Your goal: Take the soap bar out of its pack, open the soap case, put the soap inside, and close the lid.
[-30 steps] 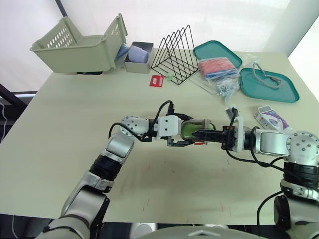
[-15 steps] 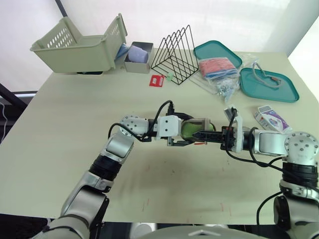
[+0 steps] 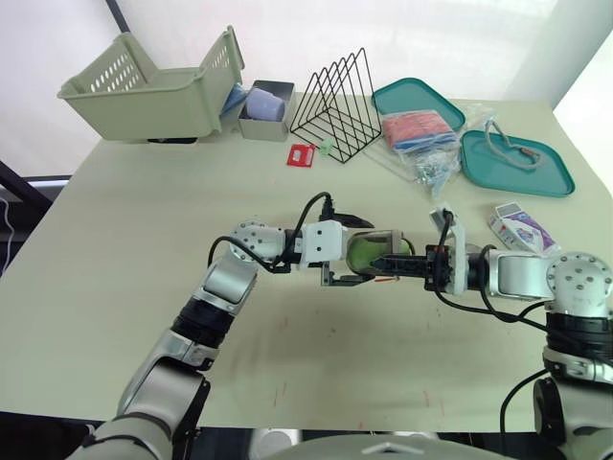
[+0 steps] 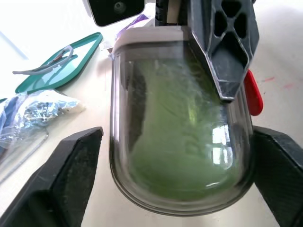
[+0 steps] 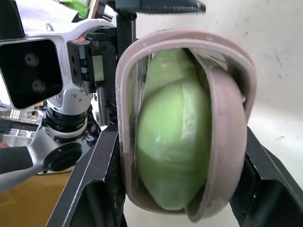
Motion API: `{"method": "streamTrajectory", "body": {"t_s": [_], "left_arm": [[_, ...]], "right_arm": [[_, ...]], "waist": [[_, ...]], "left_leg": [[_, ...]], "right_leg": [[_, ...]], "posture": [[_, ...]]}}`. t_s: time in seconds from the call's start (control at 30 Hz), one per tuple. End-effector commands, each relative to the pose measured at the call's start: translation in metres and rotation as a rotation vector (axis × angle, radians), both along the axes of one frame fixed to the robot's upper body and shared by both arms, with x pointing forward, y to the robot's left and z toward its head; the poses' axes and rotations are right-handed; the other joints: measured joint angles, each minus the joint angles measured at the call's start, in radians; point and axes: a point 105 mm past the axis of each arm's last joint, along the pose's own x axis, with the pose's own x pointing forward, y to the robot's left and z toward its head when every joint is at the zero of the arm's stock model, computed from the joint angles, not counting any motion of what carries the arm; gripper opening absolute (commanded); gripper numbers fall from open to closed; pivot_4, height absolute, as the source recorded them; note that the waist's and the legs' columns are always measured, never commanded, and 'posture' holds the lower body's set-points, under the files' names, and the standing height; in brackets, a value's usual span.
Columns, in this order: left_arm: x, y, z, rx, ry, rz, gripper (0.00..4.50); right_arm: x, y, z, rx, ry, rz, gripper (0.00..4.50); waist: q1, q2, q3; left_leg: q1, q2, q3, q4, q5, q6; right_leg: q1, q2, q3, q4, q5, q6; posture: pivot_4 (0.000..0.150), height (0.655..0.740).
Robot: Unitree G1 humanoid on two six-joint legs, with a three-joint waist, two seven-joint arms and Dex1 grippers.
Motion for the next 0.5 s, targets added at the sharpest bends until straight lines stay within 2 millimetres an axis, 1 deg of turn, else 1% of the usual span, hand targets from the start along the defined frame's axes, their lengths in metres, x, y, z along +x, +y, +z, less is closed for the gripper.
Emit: {"method": "streamTrajectory", "body": {"t_s": [0.03,0.17,0.33,0.4,0.5], "left_arm": [[0.000,0.000,0.016,-0.040,-0.029,-0.013,4.50],[0.002,0.010,0.013,-0.008,0.020,-0.010,4.50],[0.008,0.024,0.017,0.003,0.115,0.020,4.50],[0.009,0.030,0.016,0.026,0.160,0.027,4.50],[0.010,0.032,0.025,-0.012,0.256,0.043,4.50]], "right_arm": [[-0.004,0.001,0.009,0.020,-0.039,0.023,2.10],[-0.003,-0.002,0.010,0.010,-0.044,0.016,2.10],[-0.001,-0.008,0.012,-0.055,-0.071,0.032,2.10],[0.001,-0.014,0.015,-0.118,-0.105,0.042,2.10],[0.012,-0.023,0.029,-0.233,-0.216,0.050,2.10]], "waist": [[0.000,0.000,0.000],[-0.001,0.000,0.000],[0.001,0.000,0.000],[-0.001,0.000,0.000],[-0.003,0.001,0.001]], "left_leg": [[0.000,0.000,0.000,0.000,0.000,0.000],[0.000,0.000,0.000,0.000,0.000,0.000],[0.000,0.000,0.000,0.000,0.000,0.000],[0.000,0.000,0.000,0.000,0.000,0.000],[0.000,0.000,0.000,0.000,0.000,0.000]], "right_leg": [[0.000,0.000,0.000,0.000,0.000,0.000],[0.000,0.000,0.000,0.000,0.000,0.000],[0.000,0.000,0.000,0.000,0.000,0.000],[-0.001,0.000,0.000,0.000,0.000,0.000],[-0.001,0.000,0.000,0.000,0.000,0.000]], "posture": [[0.150,0.7400],[0.150,0.7400],[0.150,0.7400],[0.150,0.7400],[0.150,0.7400]]}}
